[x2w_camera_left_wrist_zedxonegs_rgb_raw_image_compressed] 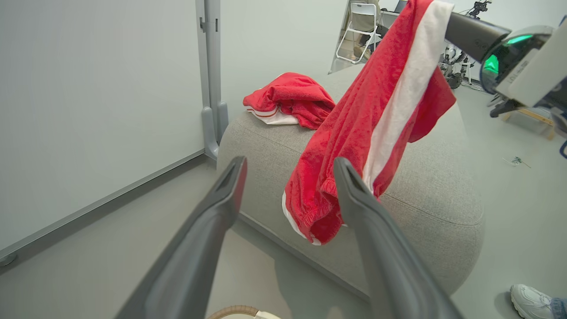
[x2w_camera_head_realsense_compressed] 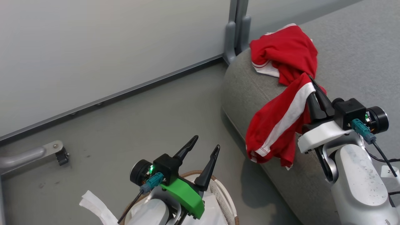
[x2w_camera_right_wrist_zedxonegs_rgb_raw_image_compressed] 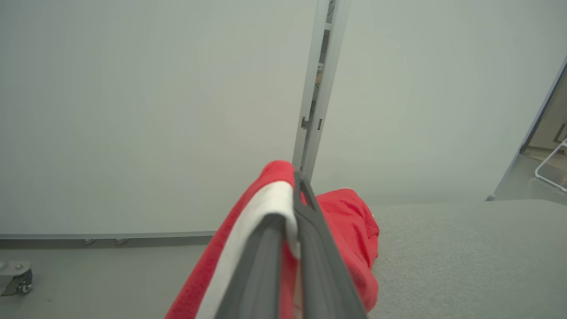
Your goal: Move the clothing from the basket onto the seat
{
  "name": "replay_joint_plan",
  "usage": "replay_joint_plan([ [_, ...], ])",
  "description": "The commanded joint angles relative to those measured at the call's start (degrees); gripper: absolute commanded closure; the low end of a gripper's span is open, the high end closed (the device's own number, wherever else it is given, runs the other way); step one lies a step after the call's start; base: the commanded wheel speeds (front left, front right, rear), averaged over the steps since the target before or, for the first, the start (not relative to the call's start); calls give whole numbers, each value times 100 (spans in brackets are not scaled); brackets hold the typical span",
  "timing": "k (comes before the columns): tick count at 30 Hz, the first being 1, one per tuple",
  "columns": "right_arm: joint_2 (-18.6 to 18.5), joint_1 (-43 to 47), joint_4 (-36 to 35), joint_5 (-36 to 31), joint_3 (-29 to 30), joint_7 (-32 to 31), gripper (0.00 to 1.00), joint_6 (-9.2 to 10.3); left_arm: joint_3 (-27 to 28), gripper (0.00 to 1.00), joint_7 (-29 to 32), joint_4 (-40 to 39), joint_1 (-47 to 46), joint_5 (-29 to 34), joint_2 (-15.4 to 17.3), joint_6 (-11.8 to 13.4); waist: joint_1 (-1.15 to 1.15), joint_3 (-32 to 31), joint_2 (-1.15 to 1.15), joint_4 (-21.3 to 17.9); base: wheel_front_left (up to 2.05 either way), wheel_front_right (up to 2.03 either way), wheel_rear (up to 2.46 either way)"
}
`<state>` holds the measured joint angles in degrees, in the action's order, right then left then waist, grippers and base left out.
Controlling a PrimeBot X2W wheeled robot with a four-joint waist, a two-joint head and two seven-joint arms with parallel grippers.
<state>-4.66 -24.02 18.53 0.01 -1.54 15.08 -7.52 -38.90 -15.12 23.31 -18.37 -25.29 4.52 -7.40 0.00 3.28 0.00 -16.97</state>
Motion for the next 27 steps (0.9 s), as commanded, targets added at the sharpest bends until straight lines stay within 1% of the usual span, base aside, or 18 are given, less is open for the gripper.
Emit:
replay_joint_plan([
  [1, 13, -63, -26, -26, 46, 13, 100, 6, -5, 0, -4, 17, -149, 29, 77, -13, 0, 449, 0, -570, 0, 0, 0],
  [6, 71, -123, -14, -23, 171, 13, 100, 6, -61, 0, -4, 15, -226, 61, 141, -13, 0, 588, 0, -708, 0, 0, 0],
  [9, 91, -195, 106, -28, 71, 13, 100, 7, -114, 0, -4, -4, -264, 74, 165, -13, 0, 680, 0, -737, 0, 0, 0],
  [12, 26, -363, 143, -77, 47, 13, 100, 7, -175, 0, -4, -23, -305, 77, 196, -13, 0, 779, 0, -701, 0, 0, 0],
  [16, -45, -746, 230, -143, 167, 13, 100, 7, -219, 0, -4, -45, -351, 69, 234, -13, 0, 948, 0, -592, 0, 0, 0],
  [22, -595, -1853, 308, -332, 513, 14, 100, 7, -196, 0, -4, -67, -427, 129, 330, -13, 0, 1254, 0, -327, 0, 0, 0],
  [24, -874, -2281, 384, -412, 704, 13, 100, 7, -189, 0, -4, -95, -481, 147, 351, -13, 0, 1360, 0, -206, 0, 0, 0],
  [27, -1330, -2886, 617, -433, 832, -84, 100, 7, -186, 0, -4, -133, -556, 208, 365, -13, 0, 1541, 0, -1, 0, 0, 0],
])
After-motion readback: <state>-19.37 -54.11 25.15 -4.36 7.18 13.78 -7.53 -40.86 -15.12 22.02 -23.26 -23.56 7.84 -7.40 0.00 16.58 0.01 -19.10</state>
